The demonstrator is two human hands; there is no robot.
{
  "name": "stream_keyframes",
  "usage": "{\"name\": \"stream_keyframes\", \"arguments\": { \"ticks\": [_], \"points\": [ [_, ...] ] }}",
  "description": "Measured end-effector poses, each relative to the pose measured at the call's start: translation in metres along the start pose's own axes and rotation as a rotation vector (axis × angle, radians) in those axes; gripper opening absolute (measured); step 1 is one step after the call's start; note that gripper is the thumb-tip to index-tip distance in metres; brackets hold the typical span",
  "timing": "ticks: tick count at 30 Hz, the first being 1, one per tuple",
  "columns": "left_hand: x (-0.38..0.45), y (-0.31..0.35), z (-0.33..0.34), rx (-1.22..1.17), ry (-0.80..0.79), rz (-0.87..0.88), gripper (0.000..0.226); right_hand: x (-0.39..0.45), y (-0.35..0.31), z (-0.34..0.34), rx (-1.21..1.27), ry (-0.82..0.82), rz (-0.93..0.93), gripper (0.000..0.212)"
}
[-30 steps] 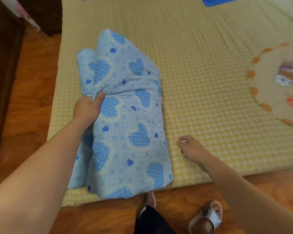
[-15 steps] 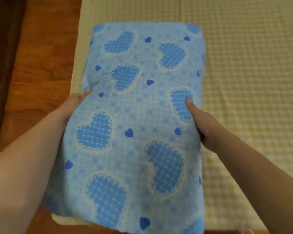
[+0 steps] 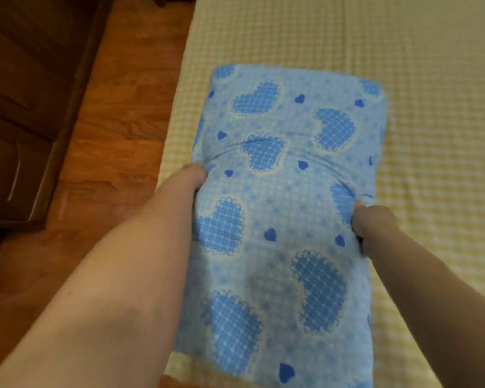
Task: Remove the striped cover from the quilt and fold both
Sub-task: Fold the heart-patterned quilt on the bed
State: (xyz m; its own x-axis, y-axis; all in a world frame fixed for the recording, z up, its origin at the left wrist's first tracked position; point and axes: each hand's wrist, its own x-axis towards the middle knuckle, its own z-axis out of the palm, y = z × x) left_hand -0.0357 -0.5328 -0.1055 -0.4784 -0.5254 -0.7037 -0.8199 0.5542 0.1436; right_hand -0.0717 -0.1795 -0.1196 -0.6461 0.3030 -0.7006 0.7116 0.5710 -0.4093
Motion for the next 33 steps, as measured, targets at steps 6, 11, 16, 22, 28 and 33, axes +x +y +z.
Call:
{"name": "stream_keyframes", "arguments": {
  "ticks": [6, 11, 16, 22, 28, 33],
  "points": [
    [-0.082, -0.02, 0.038, -0.414, 0.438, 0.014, 0.057, -0.024, 0.038, -0.01, -0.147, 0.234, -0.178, 0.059],
    [-0.213, 0.008, 0.026, -0.561, 0.557, 0.219, 0.052, -0.069, 0.08, -0.09, 0.112, 0.193, -0.172, 0.06],
    [-0.335, 0.08, 0.033, -0.558, 0.516, 0.4, 0.05, -0.121, 0.142, -0.231, 0.295, 0.365, -0.171, 0.059],
    [-0.439, 0.216, 0.132, -0.689, 0.272, 0.461, 0.047, -0.119, 0.226, -0.441, 0.294, 0.546, -0.08, 0.056],
    [-0.529, 0.31, 0.315, -0.743, -0.012, 0.286, 0.063, -0.075, 0.374, -0.599, 0.217, 0.517, 0.026, 0.058],
    [-0.619, 0.373, 0.418, -0.766, -0.167, 0.192, 0.062, -0.066, 0.468, -0.695, 0.205, 0.492, 0.133, 0.055]
  ]
}}
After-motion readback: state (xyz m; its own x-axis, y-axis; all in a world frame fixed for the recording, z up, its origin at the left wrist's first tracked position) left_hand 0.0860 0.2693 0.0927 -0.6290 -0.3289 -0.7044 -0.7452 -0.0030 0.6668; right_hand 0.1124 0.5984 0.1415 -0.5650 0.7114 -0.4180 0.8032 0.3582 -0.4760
